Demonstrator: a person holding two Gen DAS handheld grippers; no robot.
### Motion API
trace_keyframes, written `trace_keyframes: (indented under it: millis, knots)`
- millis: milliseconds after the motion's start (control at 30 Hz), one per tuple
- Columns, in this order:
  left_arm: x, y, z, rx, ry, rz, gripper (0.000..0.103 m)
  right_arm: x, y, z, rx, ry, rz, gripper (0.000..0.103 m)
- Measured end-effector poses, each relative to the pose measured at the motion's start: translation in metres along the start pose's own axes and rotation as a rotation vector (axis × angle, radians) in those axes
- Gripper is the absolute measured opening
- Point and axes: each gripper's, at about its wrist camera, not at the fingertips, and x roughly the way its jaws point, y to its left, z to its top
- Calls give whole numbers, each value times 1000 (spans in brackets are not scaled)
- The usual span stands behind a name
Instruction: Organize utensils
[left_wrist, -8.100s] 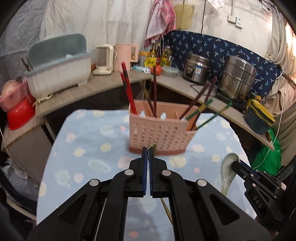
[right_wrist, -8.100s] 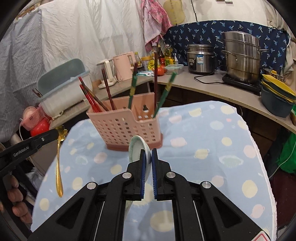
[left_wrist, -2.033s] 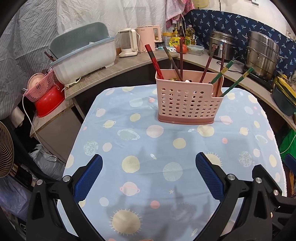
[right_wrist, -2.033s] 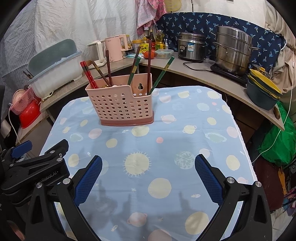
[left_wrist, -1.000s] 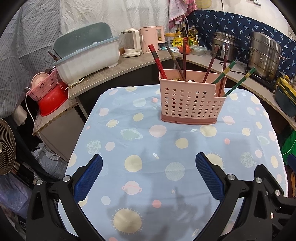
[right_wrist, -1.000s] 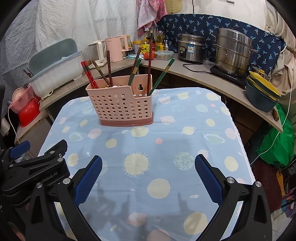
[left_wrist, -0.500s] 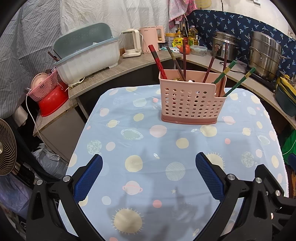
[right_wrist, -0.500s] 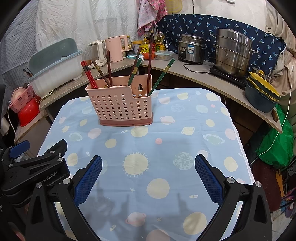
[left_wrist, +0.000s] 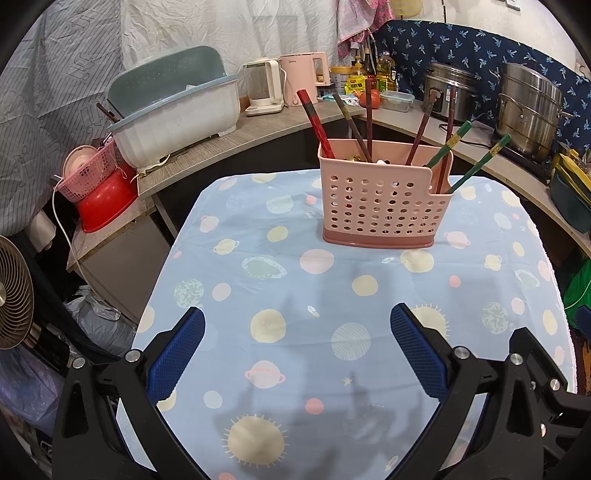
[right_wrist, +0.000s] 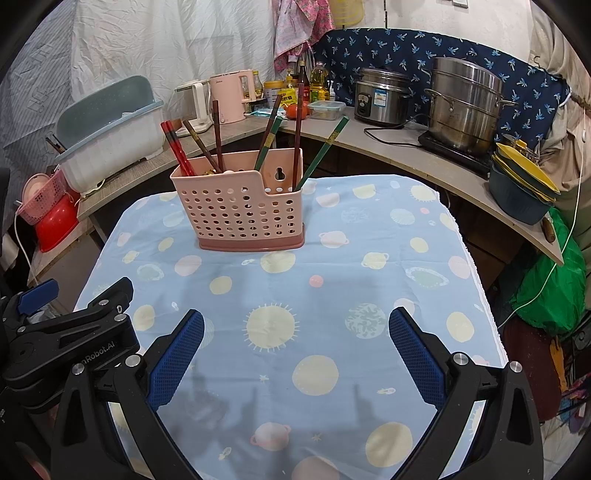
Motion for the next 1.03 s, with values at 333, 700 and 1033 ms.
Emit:
trace_keyframes:
  millis: [333, 700, 1033]
  knots:
    - [-1, 1, 0, 1, -6, 1, 96, -1, -2, 1, 0, -1, -1, 97]
    - [-2, 0, 1, 4, -14, 8, 96, 0, 0, 0, -1, -1, -2, 97]
    - [2, 0, 4, -8, -21, 9, 96, -1, 0, 0, -1, 0, -3, 97]
